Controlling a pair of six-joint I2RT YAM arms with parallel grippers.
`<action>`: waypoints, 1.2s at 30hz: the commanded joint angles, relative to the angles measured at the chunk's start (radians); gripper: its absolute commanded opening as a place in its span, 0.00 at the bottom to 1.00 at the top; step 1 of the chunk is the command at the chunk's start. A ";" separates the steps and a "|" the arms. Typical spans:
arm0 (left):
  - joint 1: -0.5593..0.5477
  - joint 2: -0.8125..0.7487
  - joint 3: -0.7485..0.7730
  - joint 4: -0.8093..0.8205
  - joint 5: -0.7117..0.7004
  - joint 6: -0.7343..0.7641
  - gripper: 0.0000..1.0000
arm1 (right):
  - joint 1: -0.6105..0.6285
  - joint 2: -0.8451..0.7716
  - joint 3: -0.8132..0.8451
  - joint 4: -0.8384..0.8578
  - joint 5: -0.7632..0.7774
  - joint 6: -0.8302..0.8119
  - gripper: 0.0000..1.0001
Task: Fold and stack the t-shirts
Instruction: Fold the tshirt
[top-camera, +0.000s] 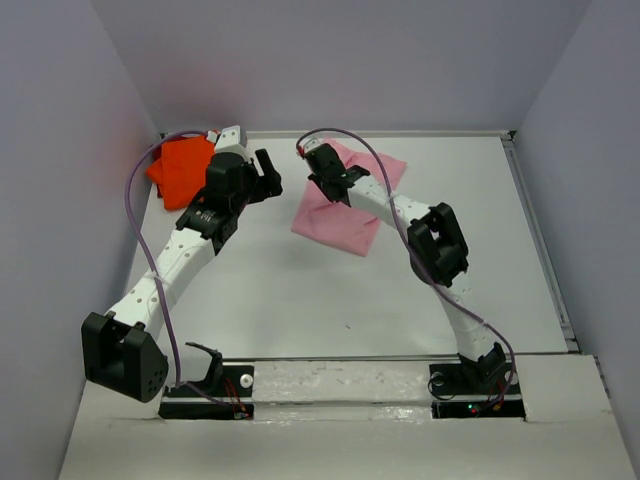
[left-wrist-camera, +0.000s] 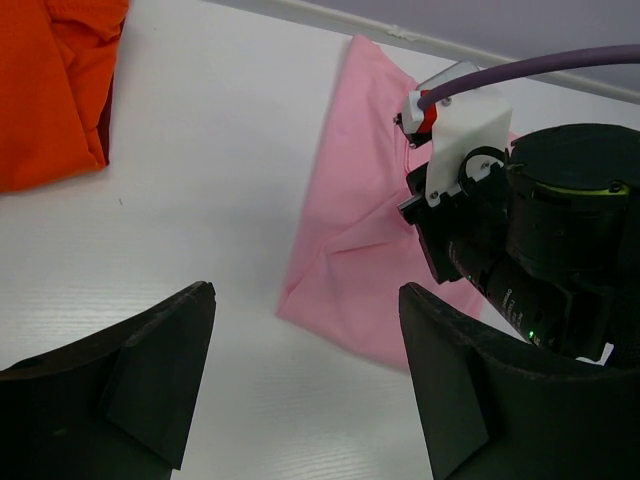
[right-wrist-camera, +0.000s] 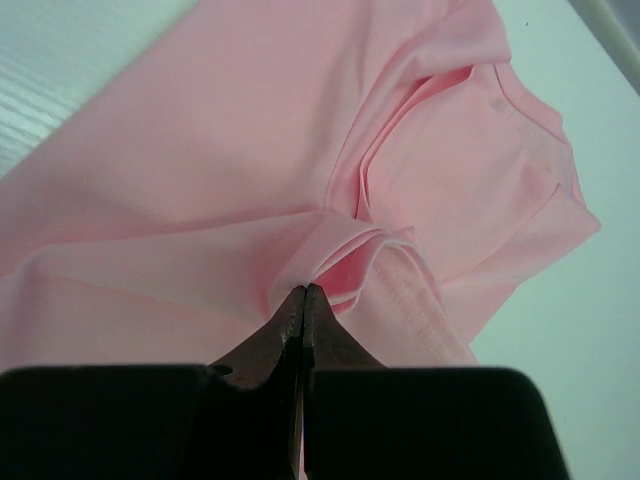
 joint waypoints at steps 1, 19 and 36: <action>-0.006 -0.020 -0.004 0.050 0.005 0.008 0.83 | 0.003 0.026 0.109 0.045 -0.036 -0.017 0.00; -0.004 -0.038 -0.010 0.058 0.012 0.005 0.83 | 0.003 0.193 0.288 0.135 -0.108 -0.065 0.00; -0.004 -0.020 -0.014 0.070 0.048 0.006 0.83 | 0.003 0.028 0.049 0.348 0.067 -0.163 0.74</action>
